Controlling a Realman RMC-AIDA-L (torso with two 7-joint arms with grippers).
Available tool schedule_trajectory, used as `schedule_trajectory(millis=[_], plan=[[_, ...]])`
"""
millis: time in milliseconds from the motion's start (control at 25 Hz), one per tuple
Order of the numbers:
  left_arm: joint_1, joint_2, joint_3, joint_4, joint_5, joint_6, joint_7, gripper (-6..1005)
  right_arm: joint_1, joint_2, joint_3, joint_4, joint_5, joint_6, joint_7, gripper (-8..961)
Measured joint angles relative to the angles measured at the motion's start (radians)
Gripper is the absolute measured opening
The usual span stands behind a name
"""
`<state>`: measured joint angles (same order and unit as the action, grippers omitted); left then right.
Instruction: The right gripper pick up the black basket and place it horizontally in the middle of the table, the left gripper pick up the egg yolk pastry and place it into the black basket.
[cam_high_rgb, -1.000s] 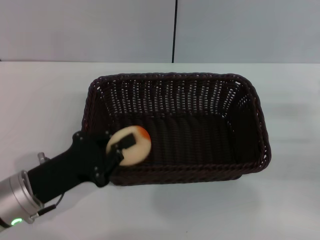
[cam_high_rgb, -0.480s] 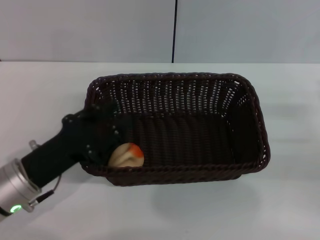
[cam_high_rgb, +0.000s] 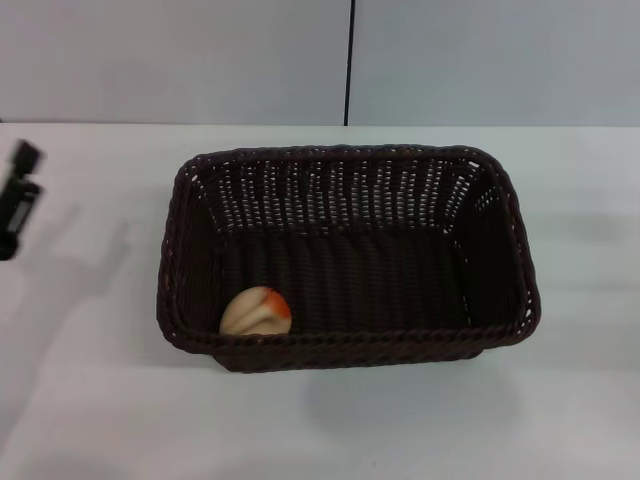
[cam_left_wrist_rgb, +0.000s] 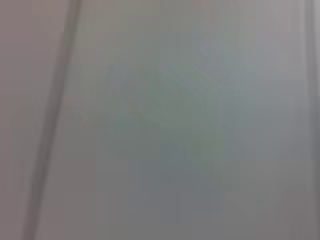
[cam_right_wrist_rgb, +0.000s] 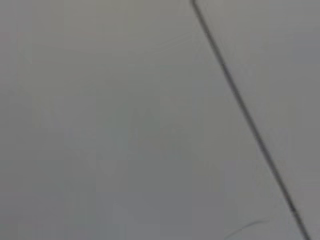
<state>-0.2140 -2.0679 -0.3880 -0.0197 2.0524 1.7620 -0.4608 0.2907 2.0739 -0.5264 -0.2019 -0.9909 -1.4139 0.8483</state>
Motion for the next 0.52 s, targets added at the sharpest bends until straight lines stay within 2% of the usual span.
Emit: schedule_trajectory(millis=[80, 120, 160, 520], plan=[[0.026, -0.001, -0.07, -0.035, -0.002, -0.013, 0.084, 694, -0.008, 0.0, 0.021, 0.0, 0.0, -0.001, 0.0, 448], [0.026, -0.001, -0.07, -0.035, -0.002, -0.013, 0.084, 694, -0.012, 0.0, 0.03, 0.0, 0.0, -0.002, 0.0, 448], [0.048, -0.001, -0.112, -0.063, -0.001, -0.024, 0.17, 694, -0.018, 0.0, 0.047, -0.001, 0.001, -0.005, 0.0, 448], [0.065, -0.002, -0.137, -0.07, -0.001, -0.055, 0.197, 694, -0.024, 0.0, 0.058, -0.001, 0.002, -0.016, 0.0, 448]])
